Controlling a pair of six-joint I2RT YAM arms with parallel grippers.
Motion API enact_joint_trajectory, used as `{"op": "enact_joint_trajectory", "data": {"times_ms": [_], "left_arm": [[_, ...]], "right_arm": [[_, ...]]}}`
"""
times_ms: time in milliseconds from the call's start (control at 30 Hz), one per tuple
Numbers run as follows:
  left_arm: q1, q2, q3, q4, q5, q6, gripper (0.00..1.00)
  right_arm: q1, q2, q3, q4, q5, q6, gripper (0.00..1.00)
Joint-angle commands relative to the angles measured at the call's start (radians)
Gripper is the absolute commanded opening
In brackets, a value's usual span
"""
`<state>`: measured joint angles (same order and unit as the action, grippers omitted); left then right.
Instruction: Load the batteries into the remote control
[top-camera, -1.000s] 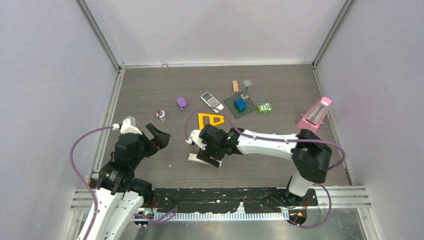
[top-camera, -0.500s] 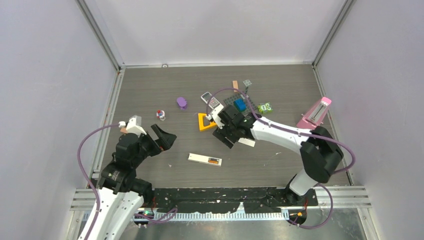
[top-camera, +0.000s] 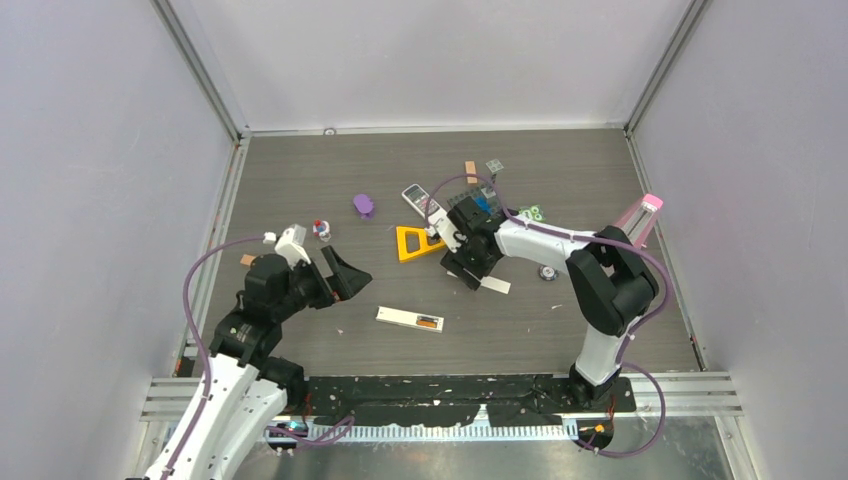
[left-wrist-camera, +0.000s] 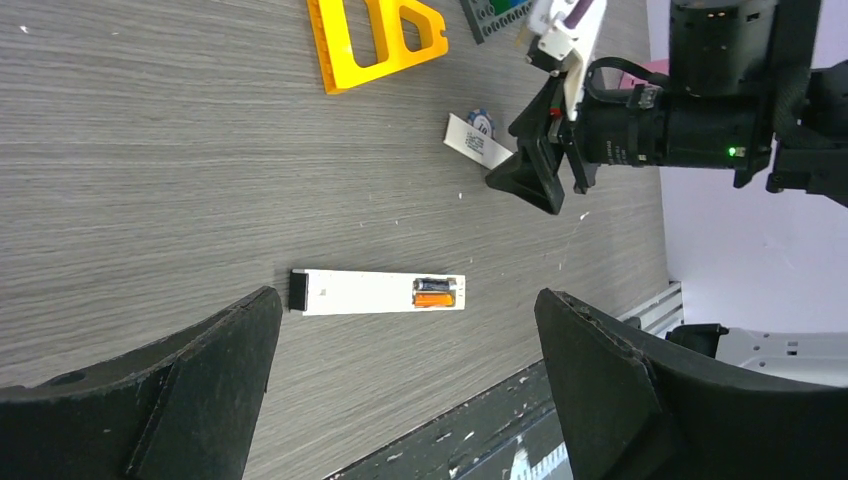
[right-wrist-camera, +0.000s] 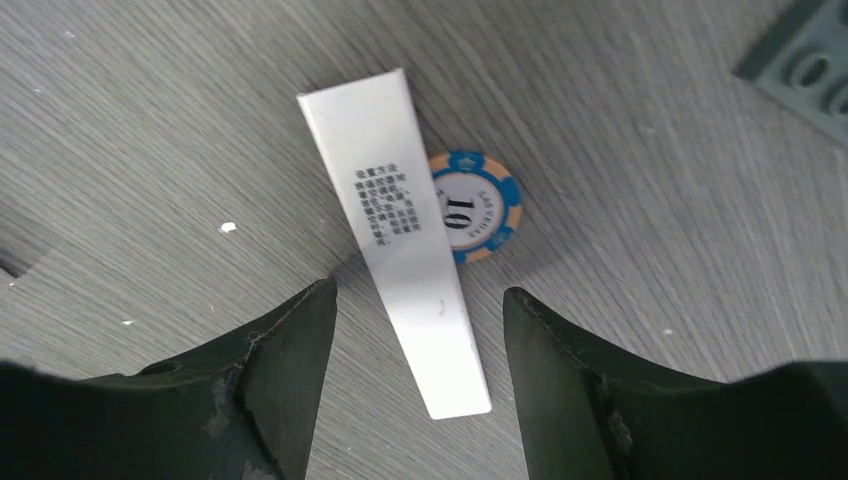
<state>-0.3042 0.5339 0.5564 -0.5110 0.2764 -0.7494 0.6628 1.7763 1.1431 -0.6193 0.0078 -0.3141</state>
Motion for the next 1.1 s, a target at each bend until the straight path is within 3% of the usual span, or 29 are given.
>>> {"op": "enact_joint_trajectory", "data": {"times_ms": [0,167,300,433,700,1067], "left_arm": [[0.006,-0.005,-0.008,0.076,0.042,0.013,1.0],[0.007,-0.001,-0.012,0.083,0.052,0.006,1.0],[0.007,0.001,-0.015,0.089,0.057,0.001,1.0],[0.007,0.007,-0.026,0.11,0.072,-0.007,1.0],[0.006,0.063,-0.086,0.219,0.172,-0.06,0.99],[-0.012,0.187,-0.153,0.442,0.235,-0.134,0.99]], "right_arm": [[-0.01,0.028,0.03,0.0,-0.081,-0.042,0.66],[-0.028,0.057,0.038,0.004,-0.103,-0.044,0.59],[-0.031,0.069,0.04,0.002,-0.108,-0.033,0.38],[-0.031,0.076,0.047,-0.002,-0.101,-0.013,0.29],[-0.031,0.028,0.044,0.025,-0.136,0.018,0.24],[-0.022,-0.1,0.026,0.057,-0.219,0.04,0.26]]}}
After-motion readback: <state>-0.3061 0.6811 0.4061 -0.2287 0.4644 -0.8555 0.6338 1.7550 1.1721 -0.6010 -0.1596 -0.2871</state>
